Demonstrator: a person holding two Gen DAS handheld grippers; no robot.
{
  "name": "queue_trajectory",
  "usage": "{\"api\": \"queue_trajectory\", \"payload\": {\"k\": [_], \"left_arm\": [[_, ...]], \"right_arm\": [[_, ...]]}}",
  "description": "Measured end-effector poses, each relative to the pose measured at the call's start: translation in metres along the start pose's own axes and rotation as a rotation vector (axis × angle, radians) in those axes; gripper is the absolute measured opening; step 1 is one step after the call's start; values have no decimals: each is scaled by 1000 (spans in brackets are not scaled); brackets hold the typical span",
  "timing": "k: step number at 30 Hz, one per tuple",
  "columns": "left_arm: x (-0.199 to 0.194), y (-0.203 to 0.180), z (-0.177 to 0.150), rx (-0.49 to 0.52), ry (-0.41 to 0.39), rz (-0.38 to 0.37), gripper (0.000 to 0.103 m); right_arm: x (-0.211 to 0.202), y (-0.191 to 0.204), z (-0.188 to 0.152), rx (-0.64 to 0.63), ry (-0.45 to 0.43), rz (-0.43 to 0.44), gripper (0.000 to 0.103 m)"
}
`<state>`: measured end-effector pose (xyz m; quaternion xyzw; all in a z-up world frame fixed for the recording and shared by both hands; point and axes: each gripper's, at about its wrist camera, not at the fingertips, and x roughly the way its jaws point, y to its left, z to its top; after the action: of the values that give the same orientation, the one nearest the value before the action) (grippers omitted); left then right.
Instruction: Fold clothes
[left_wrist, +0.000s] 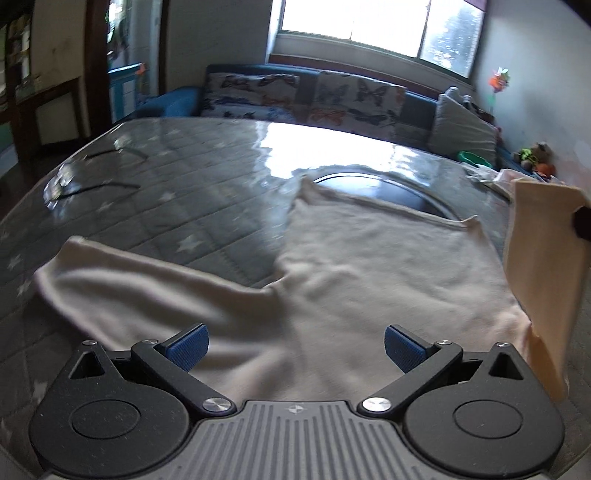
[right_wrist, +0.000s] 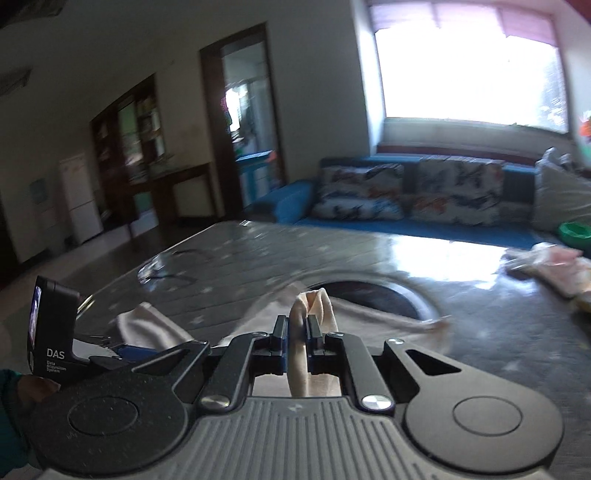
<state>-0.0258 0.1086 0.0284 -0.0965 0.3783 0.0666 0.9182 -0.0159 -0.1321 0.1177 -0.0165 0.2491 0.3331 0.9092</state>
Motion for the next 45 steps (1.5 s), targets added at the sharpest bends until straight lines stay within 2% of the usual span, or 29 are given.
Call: {"api": "queue_trajectory", "payload": {"k": [8,11,14,19,23,27,32,37,40,45], "left_arm": [[0,20,-7,-45,16,28,103],[1,21,-7,-48,16,27,103],[1,19,-7,-44,14,26,103],[-1,15,-4,-33,4,16,103],[-4,7,-2,-10,-10,-2,103],[-5,-5,-2,27,-21,-36,101],[-3,-24,-3,73,-21,-96,91],[2,-42,-6,118,-11,-150,86],[4,-51,-9,146,-3,-177,84],[12,-59,-13,155,23,-225,78]], "right_arm": [[46,26,-14,-23,100,78,9],[57,28,-17,-22,117,96,16],[60,26,-17,-14,114,102,18],[48,13,-11,-36,99,59,21],[31,-5,-14,-98,127,-3,22],[15,-24,-28,-160,185,-37,22],[9,-35,-57,-177,286,-6,21],[11,-40,-88,-165,355,0,21],[8,-44,-91,-155,354,5,21],[10,-50,-74,-147,295,-23,21]]}}
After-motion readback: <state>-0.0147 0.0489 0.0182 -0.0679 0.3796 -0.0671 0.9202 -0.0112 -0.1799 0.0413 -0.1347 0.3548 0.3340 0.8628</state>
